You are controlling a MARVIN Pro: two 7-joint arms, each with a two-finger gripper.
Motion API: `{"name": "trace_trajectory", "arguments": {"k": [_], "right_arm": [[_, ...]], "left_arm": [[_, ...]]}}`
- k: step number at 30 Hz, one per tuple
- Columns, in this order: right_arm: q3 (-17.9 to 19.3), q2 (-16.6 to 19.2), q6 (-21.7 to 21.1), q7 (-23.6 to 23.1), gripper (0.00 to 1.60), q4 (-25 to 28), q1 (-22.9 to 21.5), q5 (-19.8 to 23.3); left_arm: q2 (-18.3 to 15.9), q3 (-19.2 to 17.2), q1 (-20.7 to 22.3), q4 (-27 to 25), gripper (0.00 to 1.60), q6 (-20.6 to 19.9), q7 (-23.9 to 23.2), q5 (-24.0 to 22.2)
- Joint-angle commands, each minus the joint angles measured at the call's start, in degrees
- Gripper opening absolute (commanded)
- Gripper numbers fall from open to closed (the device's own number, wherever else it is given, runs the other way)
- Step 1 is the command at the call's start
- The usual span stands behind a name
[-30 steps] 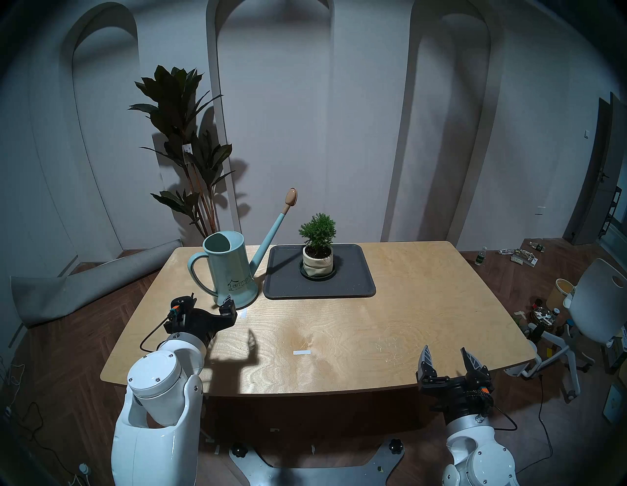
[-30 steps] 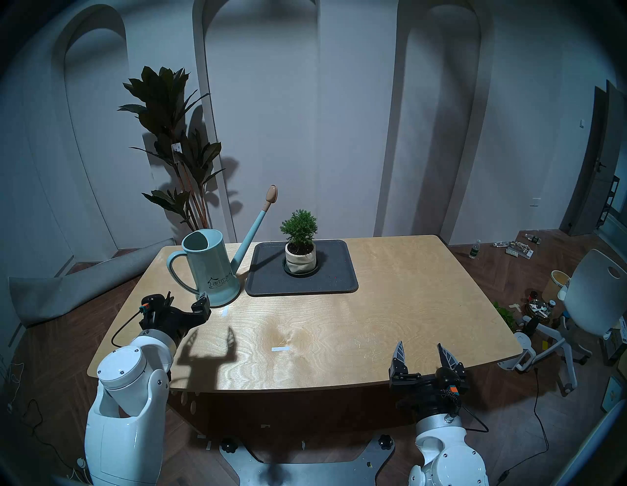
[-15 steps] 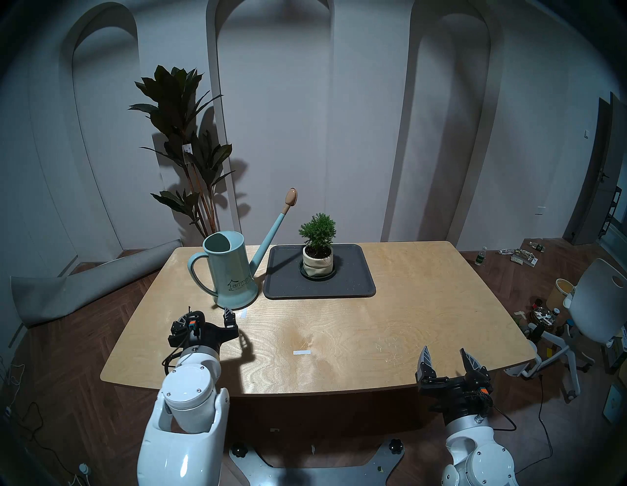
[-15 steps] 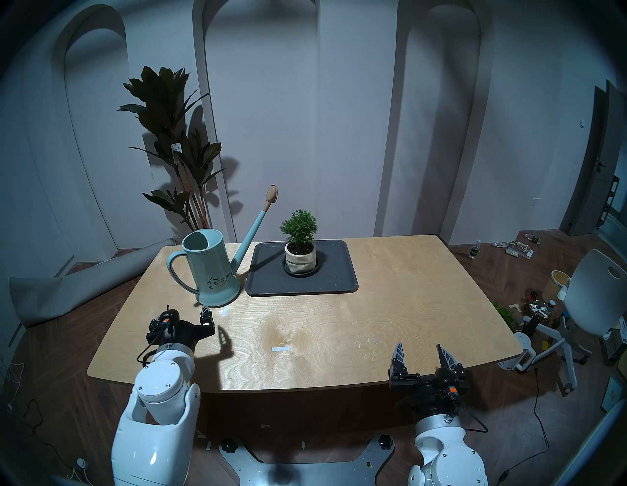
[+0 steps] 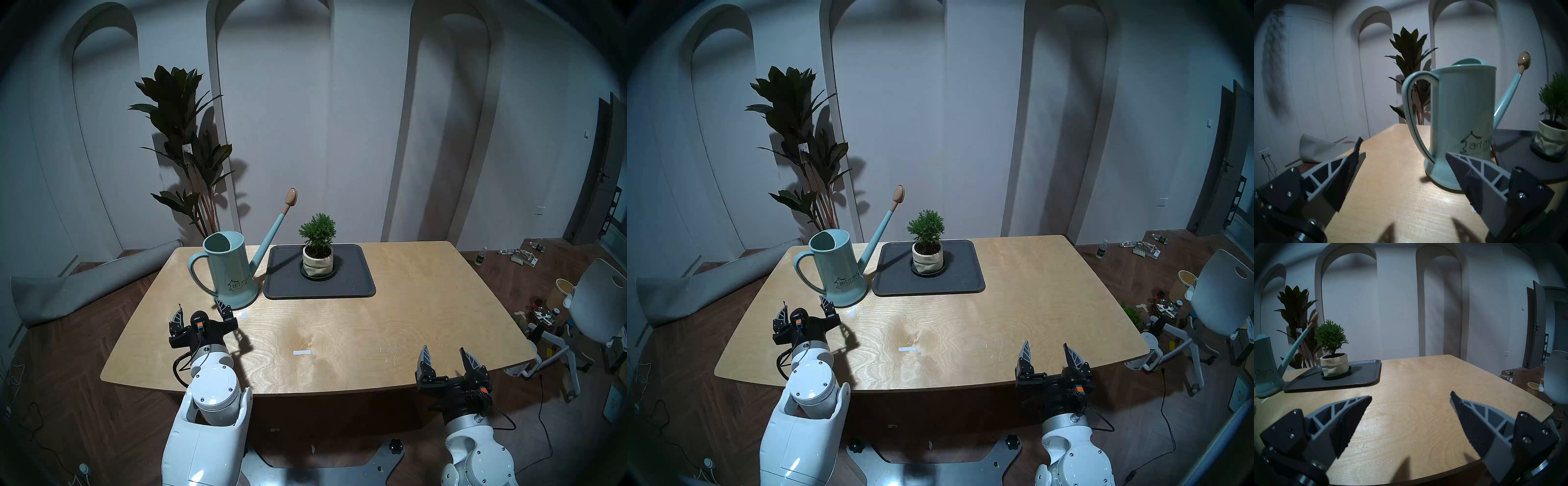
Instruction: Pick up the watering can and pour water into the potted plant, then put the can down
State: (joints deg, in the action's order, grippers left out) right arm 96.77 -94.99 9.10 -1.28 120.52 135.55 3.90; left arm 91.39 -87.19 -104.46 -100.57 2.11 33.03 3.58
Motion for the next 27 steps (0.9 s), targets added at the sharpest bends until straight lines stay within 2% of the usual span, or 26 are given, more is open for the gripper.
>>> {"name": "trace_trajectory", "arguments": {"k": [1, 4, 6, 7, 11, 13, 14, 15, 20, 26, 27], "right_arm": [[0.1, 0.0, 0.3, 0.1, 1.60, 1.3, 0.1, -0.1], [0.1, -0.1, 0.3, 0.1, 1.60, 1.3, 0.1, -0.1], [0.1, -0.1, 0.3, 0.1, 1.60, 1.3, 0.1, -0.1], [0.1, -0.1, 0.3, 0.1, 1.60, 1.3, 0.1, -0.1], [0.1, -0.1, 0.3, 0.1, 1.60, 1.3, 0.1, -0.1], [0.1, -0.1, 0.3, 0.1, 1.60, 1.3, 0.1, -0.1], [0.2, -0.1, 0.3, 0.0, 1.60, 1.2, 0.1, -0.1], [0.2, -0.1, 0.3, 0.0, 1.60, 1.2, 0.0, -0.1], [0.2, -0.1, 0.3, 0.0, 1.60, 1.2, 0.0, -0.1], [0.2, -0.2, 0.3, 0.0, 1.60, 1.3, 0.1, -0.1], [0.2, -0.2, 0.3, 0.0, 1.60, 1.3, 0.1, -0.1]], "left_arm": [[-0.7, 3.1, 3.6, 0.3, 1.60, 6.6, 1.9, -1.0], [-0.7, 3.9, 5.7, 2.5, 1.60, 9.9, 0.9, -1.4], [-0.6, 4.1, 6.6, 3.0, 1.60, 9.8, 1.3, -1.4], [-0.4, 4.1, 7.9, 4.4, 1.60, 11.9, 1.0, -0.9], [-1.3, 3.0, 10.3, 6.7, 1.60, 13.5, 0.2, -1.0], [-1.8, 2.5, 10.4, 6.9, 1.60, 13.7, -0.1, -0.7], [-2.4, 2.1, 12.0, 8.6, 1.60, 14.1, 0.2, -0.2], [-2.7, 1.3, 11.1, 7.8, 1.60, 13.9, -0.7, -0.4], [-4.3, -0.6, 14.7, 11.8, 1.60, 14.5, -1.9, -0.3], [-5.3, -1.0, 18.3, 15.6, 1.60, 14.9, -3.0, -0.2], [-5.5, -1.1, 17.4, 14.5, 1.60, 14.3, -3.8, -0.5]]}}
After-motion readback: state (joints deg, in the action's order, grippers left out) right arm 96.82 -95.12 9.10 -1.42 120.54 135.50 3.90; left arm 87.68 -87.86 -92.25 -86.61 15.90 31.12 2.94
